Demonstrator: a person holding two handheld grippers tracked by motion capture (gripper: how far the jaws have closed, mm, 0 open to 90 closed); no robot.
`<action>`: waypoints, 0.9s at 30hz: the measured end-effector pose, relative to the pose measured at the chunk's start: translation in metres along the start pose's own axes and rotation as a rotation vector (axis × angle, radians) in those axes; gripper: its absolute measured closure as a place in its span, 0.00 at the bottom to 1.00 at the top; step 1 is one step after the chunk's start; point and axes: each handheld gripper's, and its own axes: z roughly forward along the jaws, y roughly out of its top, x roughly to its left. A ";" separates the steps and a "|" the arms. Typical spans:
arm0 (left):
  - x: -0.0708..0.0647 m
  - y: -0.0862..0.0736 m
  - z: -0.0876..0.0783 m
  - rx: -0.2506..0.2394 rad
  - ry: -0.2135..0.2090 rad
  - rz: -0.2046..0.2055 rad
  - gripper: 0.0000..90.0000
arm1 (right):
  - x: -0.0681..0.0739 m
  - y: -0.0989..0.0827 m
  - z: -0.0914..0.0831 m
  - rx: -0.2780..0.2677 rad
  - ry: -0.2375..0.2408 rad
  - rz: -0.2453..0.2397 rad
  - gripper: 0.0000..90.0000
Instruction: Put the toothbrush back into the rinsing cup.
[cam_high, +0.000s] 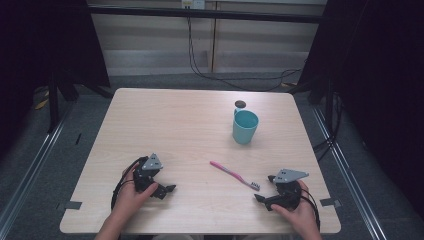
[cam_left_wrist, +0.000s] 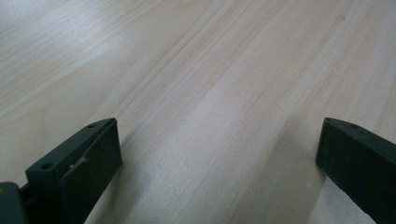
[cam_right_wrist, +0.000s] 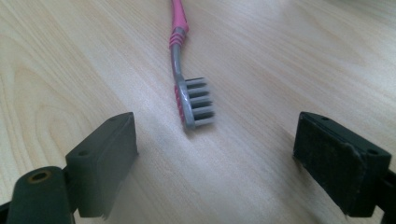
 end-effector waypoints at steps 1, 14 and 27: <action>0.000 0.000 0.000 0.001 0.000 0.000 0.00 | 0.000 0.000 0.000 0.000 0.000 0.001 0.14; 0.000 0.000 0.000 0.001 0.000 0.000 0.00 | 0.000 0.000 -0.001 -0.003 -0.003 0.023 0.16; 0.000 0.000 0.000 0.001 0.000 0.000 0.00 | -0.002 0.024 -0.004 0.085 0.015 0.029 0.18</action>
